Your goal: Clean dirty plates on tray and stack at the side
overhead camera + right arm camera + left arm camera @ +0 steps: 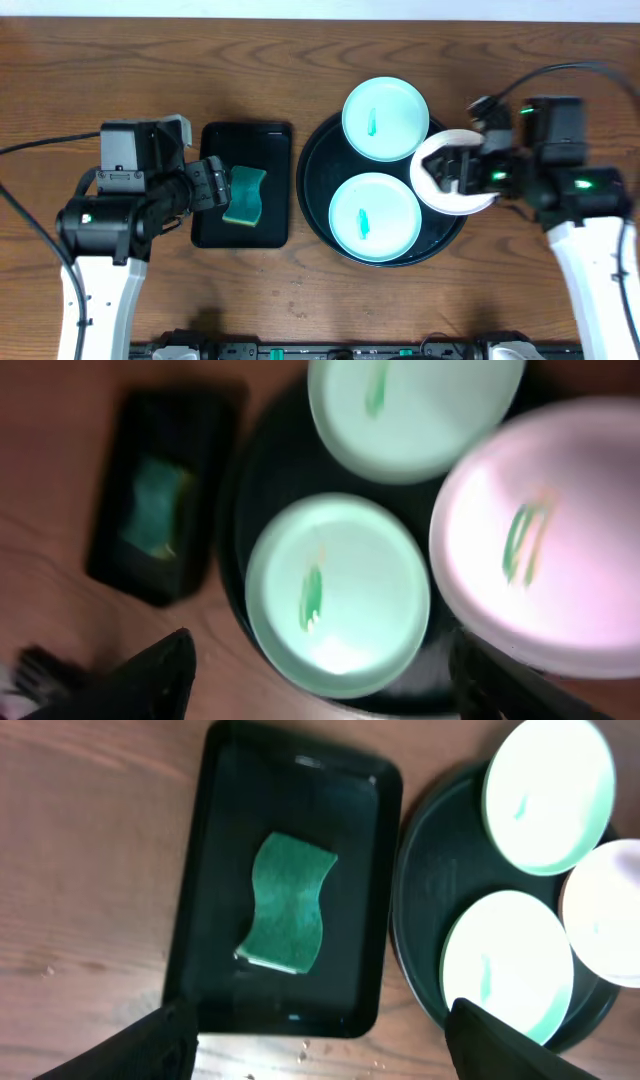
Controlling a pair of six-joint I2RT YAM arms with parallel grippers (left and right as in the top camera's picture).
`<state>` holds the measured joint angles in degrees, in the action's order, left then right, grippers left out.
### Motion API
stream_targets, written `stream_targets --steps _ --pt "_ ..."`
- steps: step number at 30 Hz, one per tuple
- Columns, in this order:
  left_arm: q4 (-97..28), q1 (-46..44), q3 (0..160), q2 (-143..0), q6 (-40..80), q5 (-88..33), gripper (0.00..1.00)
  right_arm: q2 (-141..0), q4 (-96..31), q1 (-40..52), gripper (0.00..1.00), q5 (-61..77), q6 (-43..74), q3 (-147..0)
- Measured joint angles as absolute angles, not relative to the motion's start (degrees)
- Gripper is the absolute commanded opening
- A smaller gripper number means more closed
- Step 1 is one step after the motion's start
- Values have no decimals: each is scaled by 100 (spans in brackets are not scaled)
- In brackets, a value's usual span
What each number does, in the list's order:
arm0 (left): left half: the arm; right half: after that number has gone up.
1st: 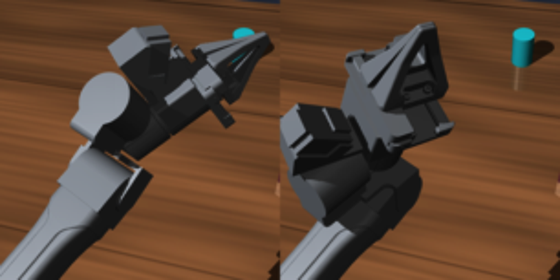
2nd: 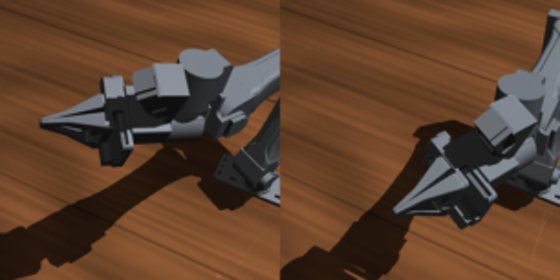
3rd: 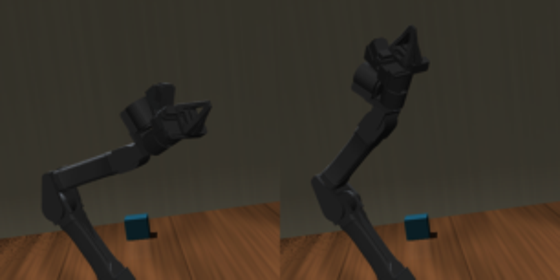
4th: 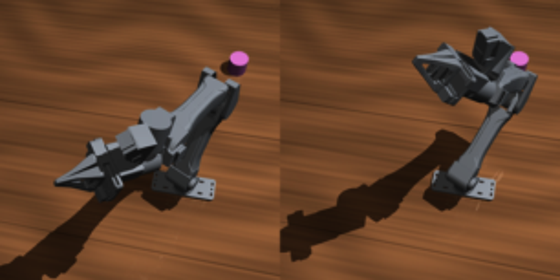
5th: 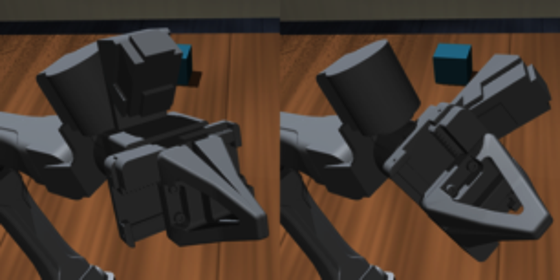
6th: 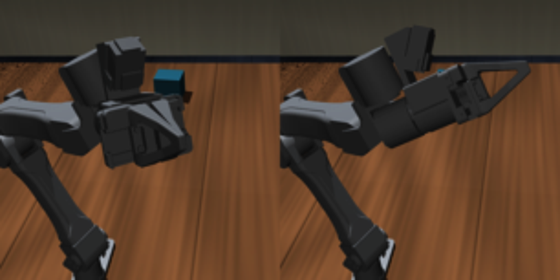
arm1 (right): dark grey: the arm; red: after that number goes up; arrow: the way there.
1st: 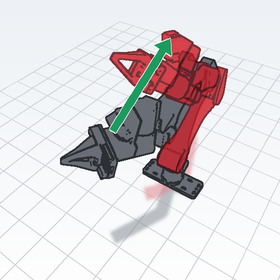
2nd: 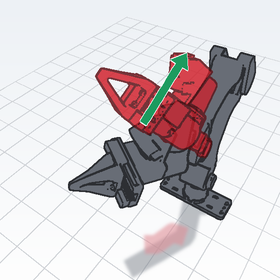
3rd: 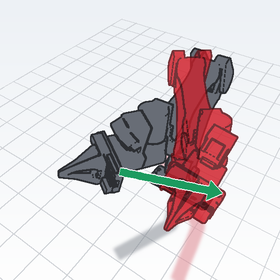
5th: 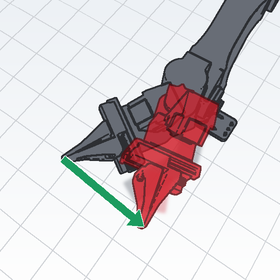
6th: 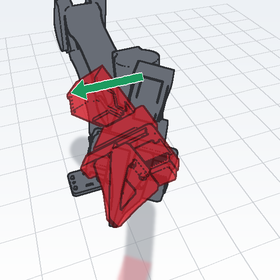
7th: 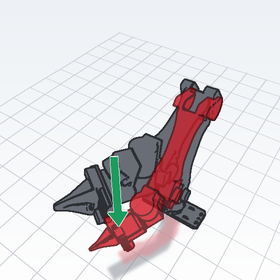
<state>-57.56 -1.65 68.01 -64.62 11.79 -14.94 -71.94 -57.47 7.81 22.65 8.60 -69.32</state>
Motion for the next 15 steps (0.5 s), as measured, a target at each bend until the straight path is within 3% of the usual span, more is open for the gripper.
stream_targets --steps 1,7,15 --pt "-5754 -167 6785 -6552 1221 -1503 93 -7223 -5690 1009 80 2084 993 -6748" --pt "-5568 -167 6772 -6952 1313 -1514 93 -7664 -5065 1621 63 1636 1538 -5546" --pt "-5669 -187 6768 -7885 1356 -1291 75 -8333 -4882 1621 57 1328 1527 -5041"
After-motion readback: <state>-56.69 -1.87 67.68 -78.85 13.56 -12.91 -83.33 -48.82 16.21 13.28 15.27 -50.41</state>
